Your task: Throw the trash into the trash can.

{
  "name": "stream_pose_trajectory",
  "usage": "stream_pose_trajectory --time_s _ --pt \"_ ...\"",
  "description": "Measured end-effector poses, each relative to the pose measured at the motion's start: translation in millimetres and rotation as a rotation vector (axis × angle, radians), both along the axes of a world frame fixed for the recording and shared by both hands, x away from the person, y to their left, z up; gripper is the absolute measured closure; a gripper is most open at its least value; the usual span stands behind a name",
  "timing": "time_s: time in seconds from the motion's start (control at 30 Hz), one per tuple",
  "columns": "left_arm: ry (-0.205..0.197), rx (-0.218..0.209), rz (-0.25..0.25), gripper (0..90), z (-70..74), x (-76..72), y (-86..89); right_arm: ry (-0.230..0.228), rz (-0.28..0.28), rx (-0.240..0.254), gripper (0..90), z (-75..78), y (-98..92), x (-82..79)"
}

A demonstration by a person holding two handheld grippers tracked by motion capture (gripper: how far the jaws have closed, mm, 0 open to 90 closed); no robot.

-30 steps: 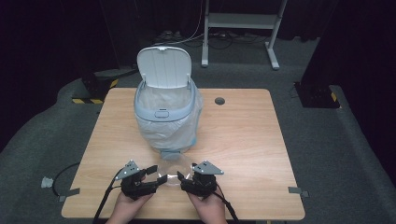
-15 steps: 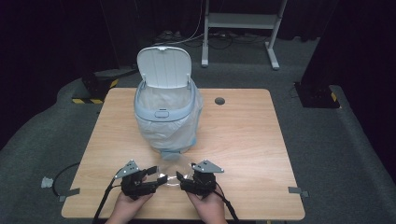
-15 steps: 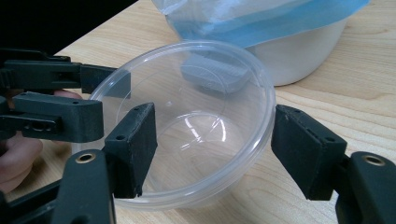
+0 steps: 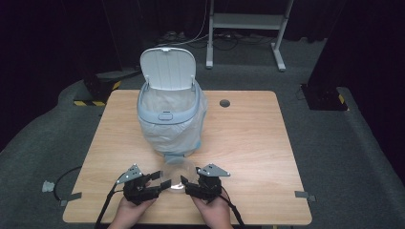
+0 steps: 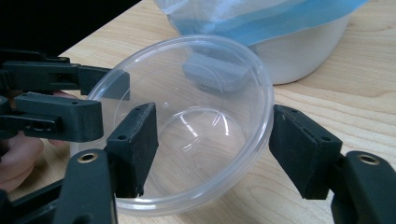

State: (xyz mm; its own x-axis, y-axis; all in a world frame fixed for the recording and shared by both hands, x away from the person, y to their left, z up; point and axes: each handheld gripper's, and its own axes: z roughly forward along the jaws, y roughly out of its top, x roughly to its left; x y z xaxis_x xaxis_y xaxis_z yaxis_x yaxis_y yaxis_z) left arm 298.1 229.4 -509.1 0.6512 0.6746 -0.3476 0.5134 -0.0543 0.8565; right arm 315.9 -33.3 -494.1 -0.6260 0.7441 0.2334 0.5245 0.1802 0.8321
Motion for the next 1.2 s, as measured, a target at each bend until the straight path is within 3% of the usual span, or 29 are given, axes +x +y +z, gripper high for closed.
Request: stream_pose_trajectory --time_s 0.1,0.27,0.8,1.2 --pt "-0.001 -0.002 -0.005 39.9 0.3 -0.6 0.1 -0.021 -0.005 -0.011 38.8 1.6 -1.0 -1.8" --pt "-0.020 -0.003 0.000 49.1 3.0 -3.5 1.9 -0.053 -0.008 -0.029 44.4 4.9 -2.5 -5.7" --pt "-0.080 0.015 0.016 62.6 8.1 -10.1 5.6 -0.104 -0.012 -0.053 56.8 10.8 -3.2 -14.0" --pt "-0.106 0.065 0.053 75.6 8.3 -13.2 6.1 -0.145 -0.019 -0.107 70.8 12.4 -2.1 -18.6"
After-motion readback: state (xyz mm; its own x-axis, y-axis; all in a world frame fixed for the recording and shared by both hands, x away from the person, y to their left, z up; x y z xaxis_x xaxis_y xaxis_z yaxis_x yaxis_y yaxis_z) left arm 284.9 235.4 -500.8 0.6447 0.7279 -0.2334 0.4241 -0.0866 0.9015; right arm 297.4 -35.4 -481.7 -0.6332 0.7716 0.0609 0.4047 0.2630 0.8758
